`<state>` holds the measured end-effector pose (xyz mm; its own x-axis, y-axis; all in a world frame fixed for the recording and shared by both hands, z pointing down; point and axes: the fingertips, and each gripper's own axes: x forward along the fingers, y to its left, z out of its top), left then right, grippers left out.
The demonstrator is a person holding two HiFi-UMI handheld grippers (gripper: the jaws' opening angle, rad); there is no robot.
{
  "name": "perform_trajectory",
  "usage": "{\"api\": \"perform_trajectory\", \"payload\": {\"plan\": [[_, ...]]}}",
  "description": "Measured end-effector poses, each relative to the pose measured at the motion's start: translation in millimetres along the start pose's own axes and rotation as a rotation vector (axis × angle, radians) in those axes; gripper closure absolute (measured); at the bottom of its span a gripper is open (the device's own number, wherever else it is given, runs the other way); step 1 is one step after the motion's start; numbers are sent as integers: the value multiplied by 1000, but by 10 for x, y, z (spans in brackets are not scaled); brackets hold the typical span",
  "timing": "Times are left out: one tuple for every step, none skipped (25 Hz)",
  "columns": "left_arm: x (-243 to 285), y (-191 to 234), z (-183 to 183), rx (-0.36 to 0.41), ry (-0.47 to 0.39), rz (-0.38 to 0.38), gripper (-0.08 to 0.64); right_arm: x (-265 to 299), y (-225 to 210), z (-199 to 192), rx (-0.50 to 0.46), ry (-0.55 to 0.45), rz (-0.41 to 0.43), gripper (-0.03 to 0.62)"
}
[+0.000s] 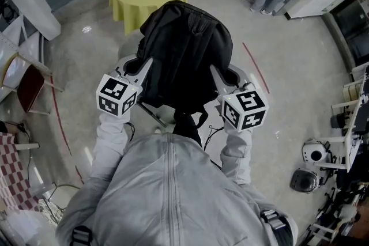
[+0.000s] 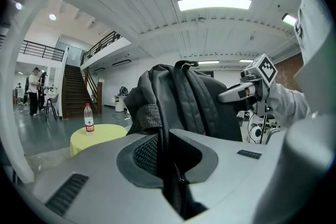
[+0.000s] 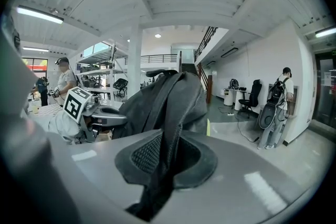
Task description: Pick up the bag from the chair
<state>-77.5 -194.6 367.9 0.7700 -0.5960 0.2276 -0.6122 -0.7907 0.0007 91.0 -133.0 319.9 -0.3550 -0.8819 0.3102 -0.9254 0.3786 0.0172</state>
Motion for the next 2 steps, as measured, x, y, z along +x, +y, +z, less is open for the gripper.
{"api": "perform_trajectory", "payload": {"plan": [[12, 5, -15, -3, 1, -1, 520, 11, -5, -13, -1, 2, 0, 549], [23, 8, -30, -6, 2, -1, 520, 21, -10, -25, -2, 4, 1, 549]]}}
